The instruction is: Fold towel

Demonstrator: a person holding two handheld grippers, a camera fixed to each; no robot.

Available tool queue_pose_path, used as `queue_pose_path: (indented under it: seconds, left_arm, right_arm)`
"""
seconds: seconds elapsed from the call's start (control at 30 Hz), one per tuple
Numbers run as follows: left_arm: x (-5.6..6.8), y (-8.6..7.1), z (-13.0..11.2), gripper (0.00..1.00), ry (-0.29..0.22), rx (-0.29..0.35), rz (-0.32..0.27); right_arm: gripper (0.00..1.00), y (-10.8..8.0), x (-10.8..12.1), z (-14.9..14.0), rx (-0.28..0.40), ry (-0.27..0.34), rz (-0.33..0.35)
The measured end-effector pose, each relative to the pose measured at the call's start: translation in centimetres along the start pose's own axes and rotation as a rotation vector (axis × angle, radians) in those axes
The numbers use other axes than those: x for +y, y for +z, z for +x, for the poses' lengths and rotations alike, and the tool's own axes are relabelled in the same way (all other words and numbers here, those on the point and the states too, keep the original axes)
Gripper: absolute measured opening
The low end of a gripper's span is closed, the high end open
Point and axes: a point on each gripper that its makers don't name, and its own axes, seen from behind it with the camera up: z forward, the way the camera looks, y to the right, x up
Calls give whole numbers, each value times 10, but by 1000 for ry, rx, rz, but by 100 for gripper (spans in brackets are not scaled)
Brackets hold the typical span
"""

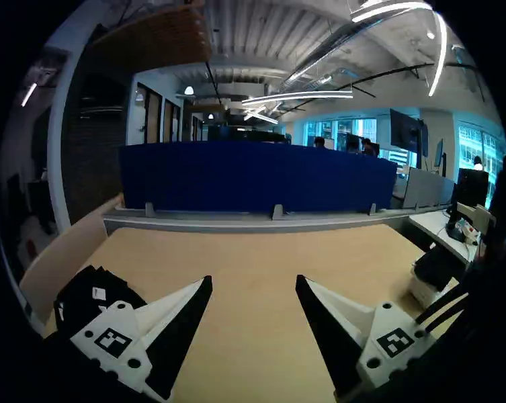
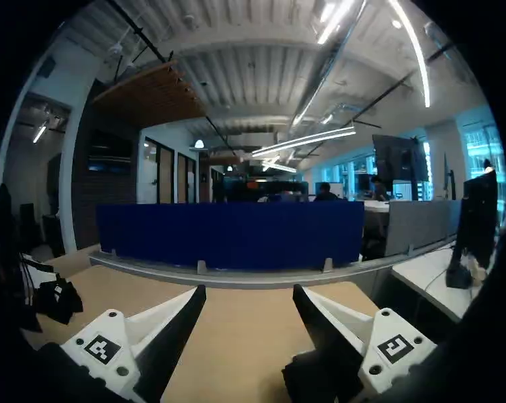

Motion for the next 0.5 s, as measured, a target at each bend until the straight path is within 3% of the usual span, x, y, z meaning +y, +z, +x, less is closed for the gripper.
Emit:
queue_pose_path:
  seconds: [0.2, 0.5]
  left_arm:
    - [-22, -1, 20, 92, 8, 80, 49]
    - [-45, 0, 24, 92, 14, 136, 88]
  right_arm:
    - [100, 10, -31, 1, -2, 0, 23]
    - [100, 20, -61, 0, -21, -5, 47]
